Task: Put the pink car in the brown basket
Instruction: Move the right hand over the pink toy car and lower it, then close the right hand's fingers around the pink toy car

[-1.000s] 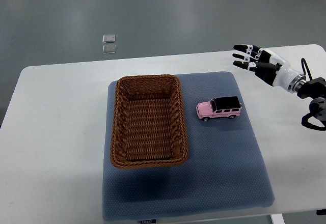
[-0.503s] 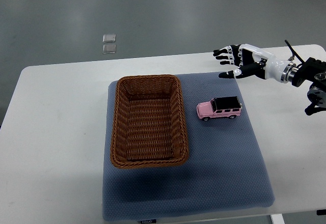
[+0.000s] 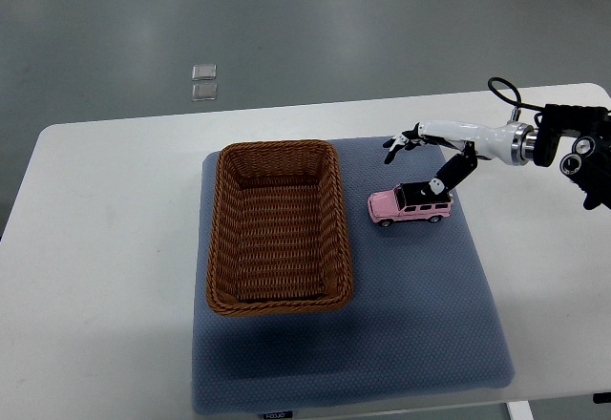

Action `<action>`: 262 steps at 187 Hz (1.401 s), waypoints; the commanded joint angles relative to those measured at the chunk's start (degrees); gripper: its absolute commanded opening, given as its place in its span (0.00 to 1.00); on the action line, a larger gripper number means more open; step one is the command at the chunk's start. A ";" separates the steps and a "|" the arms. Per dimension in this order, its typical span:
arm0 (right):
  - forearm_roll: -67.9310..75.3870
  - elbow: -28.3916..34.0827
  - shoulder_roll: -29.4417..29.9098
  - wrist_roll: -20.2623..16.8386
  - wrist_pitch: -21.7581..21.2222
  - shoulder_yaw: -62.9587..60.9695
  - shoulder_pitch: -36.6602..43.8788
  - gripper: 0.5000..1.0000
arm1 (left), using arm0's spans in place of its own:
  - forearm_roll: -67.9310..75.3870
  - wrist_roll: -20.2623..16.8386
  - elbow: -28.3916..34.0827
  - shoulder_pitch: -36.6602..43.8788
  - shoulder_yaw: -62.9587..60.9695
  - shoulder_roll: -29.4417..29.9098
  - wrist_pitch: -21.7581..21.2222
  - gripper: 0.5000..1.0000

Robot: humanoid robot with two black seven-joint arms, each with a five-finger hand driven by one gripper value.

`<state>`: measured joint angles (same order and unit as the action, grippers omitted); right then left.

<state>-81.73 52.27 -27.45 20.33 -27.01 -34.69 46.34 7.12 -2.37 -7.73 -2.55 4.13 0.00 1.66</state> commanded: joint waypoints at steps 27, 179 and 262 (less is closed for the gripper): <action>-2.20 1.25 0.82 -0.38 7.31 8.85 2.61 0.83 | 0.00 0.00 0.00 0.00 0.00 0.00 0.01 1.00; -5.01 1.25 0.46 -3.90 14.09 18.52 5.16 0.83 | 0.00 0.00 -0.09 0.00 0.00 0.00 0.01 1.00; -5.01 1.25 0.64 -4.16 15.84 18.96 6.66 0.83 | 0.00 0.00 -0.09 0.00 0.00 0.00 0.01 1.00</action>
<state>-87.12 53.53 -26.71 16.16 -11.63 -15.60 51.86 7.12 -2.37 -7.83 -2.55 4.13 0.00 1.67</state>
